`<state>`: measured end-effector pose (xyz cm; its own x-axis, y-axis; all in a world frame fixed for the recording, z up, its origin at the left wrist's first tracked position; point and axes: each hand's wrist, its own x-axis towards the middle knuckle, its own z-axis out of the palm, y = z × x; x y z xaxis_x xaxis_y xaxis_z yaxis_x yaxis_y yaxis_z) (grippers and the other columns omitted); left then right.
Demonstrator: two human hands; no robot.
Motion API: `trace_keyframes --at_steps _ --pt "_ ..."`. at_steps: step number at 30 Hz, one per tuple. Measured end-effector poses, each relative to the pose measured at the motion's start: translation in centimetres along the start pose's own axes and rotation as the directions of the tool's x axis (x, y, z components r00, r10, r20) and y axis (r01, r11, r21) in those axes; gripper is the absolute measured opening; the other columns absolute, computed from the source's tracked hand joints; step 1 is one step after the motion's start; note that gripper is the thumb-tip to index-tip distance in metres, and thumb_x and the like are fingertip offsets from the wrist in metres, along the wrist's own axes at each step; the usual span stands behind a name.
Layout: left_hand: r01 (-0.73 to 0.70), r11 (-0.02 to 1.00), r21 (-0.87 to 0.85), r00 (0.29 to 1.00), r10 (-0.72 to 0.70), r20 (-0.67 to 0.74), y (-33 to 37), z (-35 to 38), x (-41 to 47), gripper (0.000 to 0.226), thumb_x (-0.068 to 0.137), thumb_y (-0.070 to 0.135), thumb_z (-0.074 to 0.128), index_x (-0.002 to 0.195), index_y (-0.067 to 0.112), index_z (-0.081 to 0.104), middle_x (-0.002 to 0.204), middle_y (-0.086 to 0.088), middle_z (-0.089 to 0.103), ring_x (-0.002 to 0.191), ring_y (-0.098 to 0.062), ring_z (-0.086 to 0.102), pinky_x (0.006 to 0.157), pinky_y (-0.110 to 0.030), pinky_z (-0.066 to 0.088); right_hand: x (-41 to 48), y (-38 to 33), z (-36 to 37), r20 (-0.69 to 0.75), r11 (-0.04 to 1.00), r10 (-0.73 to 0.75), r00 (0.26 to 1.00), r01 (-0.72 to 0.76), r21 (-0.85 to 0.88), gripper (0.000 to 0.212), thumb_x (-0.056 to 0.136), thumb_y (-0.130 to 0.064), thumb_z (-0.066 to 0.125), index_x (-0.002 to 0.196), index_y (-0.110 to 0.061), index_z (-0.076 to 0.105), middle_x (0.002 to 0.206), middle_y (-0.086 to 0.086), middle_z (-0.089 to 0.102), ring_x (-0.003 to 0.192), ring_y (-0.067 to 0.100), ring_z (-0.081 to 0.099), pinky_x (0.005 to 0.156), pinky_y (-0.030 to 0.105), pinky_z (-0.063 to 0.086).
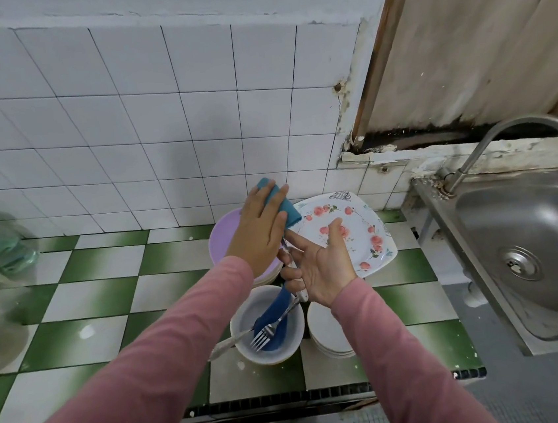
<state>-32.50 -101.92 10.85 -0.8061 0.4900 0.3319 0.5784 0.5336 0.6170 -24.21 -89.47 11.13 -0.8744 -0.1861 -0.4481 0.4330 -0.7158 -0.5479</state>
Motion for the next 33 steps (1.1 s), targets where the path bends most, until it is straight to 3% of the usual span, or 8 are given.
trace_keyframes --at_steps 4,8,15,20,23,26,31,33 --pt "0.003 1.000 0.005 1.000 -0.003 0.017 -1.0 -0.3 0.3 0.048 0.105 0.029 0.030 0.152 0.018 0.030 0.159 -0.005 0.024 0.149 -0.020 0.016 0.122 -0.033 0.014 0.2 0.5 0.7 0.002 0.999 -0.005 1.000 0.005 0.046 0.101 0.079 -0.092 0.011 0.123 -0.015 0.059 0.074 0.005 0.044 0.056 0.015 0.023 0.049 0.022 0.018" --pt "0.152 0.978 -0.140 0.987 -0.157 -0.025 -0.5 -0.7 1.6 0.044 0.107 0.020 0.032 0.151 0.015 0.032 0.157 -0.005 0.025 0.146 -0.016 0.022 0.115 -0.015 0.012 0.1 0.3 0.4 0.005 1.000 0.001 1.000 -0.001 0.008 0.106 0.077 -0.093 0.010 0.131 -0.018 0.060 0.075 0.005 0.042 0.057 0.016 0.021 0.051 0.024 0.015" --pt "0.042 0.996 -0.083 0.998 -0.046 -0.045 -0.5 0.3 0.2 0.044 0.101 0.025 0.034 0.144 0.014 0.041 0.156 -0.005 0.024 0.146 -0.022 0.020 0.119 -0.031 0.017 0.4 0.5 0.9 0.015 0.999 -0.021 1.000 0.022 -0.028 0.106 0.074 -0.096 0.012 0.123 -0.017 0.064 0.075 0.004 0.042 0.056 0.016 0.023 0.053 0.025 0.015" --pt "0.199 0.964 -0.178 0.978 -0.207 -0.031 -0.4 -0.5 1.5 0.042 0.106 0.022 0.033 0.148 0.014 0.036 0.154 -0.005 0.029 0.142 -0.019 0.030 0.117 -0.025 0.022 0.0 0.7 0.7 0.013 0.999 -0.002 1.000 0.002 -0.041 0.108 0.075 -0.095 0.010 0.135 -0.020 0.059 0.074 0.004 0.041 0.057 0.015 0.022 0.050 0.024 0.017" --pt "0.129 0.985 -0.117 0.989 -0.136 -0.057 0.4 0.0 0.6 0.044 0.106 0.020 0.034 0.150 0.013 0.033 0.156 -0.004 0.024 0.144 -0.018 0.026 0.118 -0.025 0.020 -0.1 0.5 0.8 0.017 1.000 -0.011 1.000 0.011 -0.028 0.107 0.076 -0.094 0.009 0.128 -0.018 0.064 0.074 0.004 0.044 0.058 0.016 0.022 0.053 0.025 0.015" --pt "0.060 0.998 -0.031 0.997 -0.062 -0.047 -0.1 0.2 -0.5 0.047 0.105 0.018 0.036 0.151 0.013 0.029 0.158 -0.005 0.020 0.147 -0.021 0.022 0.121 -0.032 0.018 -0.1 0.9 1.0 0.014 1.000 -0.022 1.000 0.023 -0.008 0.102 0.077 -0.093 0.013 0.120 -0.019 0.068 0.074 0.004 0.046 0.058 0.016 0.023 0.052 0.024 0.018" --pt "0.210 0.951 -0.228 0.972 -0.228 -0.055 0.0 -0.6 0.8 0.042 0.106 0.018 0.034 0.147 0.010 0.033 0.151 -0.006 0.033 0.136 -0.018 0.035 0.103 -0.004 0.021 -0.3 1.0 1.2 -0.010 0.999 -0.013 1.000 0.013 -0.042 0.099 0.079 -0.092 0.014 0.128 -0.020 0.064 0.075 0.004 0.044 0.056 0.015 0.025 0.049 0.023 0.020" --pt "0.172 0.956 -0.237 0.973 -0.202 -0.107 0.4 -0.7 0.8 0.040 0.106 0.016 0.035 0.145 0.010 0.036 0.146 -0.006 0.037 0.130 -0.015 0.039 0.098 0.002 0.021 -0.3 0.6 1.3 -0.005 0.999 -0.011 1.000 0.011 -0.050 0.100 0.078 -0.092 0.015 0.128 -0.020 0.064 0.076 0.004 0.045 0.057 0.015 0.024 0.051 0.024 0.018"
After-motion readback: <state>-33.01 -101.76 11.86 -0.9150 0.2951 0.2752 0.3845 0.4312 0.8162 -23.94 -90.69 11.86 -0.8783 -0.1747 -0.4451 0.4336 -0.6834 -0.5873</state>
